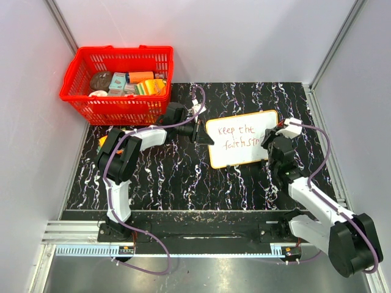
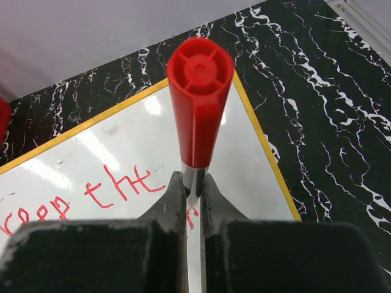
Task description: Write a sentence on the whiteboard
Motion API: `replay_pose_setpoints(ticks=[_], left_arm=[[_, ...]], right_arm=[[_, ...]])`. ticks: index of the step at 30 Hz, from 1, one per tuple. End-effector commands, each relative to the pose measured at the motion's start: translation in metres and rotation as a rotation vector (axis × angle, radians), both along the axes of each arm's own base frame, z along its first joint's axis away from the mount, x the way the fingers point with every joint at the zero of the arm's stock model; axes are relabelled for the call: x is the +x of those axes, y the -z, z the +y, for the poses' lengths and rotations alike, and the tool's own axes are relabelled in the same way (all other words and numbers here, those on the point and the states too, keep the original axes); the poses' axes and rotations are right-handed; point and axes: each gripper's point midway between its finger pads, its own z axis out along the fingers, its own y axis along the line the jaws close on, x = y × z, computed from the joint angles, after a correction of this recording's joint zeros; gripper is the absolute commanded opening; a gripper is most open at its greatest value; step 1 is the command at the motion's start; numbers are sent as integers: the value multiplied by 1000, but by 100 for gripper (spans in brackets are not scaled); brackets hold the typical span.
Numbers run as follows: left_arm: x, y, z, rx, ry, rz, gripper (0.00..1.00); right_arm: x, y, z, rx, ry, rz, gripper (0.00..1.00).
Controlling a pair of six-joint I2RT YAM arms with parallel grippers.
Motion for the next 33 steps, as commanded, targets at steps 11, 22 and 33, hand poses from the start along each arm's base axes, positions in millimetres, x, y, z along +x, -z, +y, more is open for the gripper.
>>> replay_pose_setpoints(ticks=[11, 22, 33], left_arm=[[-17, 59, 8, 145, 15, 9, 0], [-16, 59, 8, 143, 15, 10, 0], [-17, 59, 7, 144, 17, 11, 0]], right_arm=[[13, 8, -7, -15, 61, 14, 0], [11, 6, -12, -5, 89, -11, 0], [9, -1, -13, 6, 87, -51, 0]])
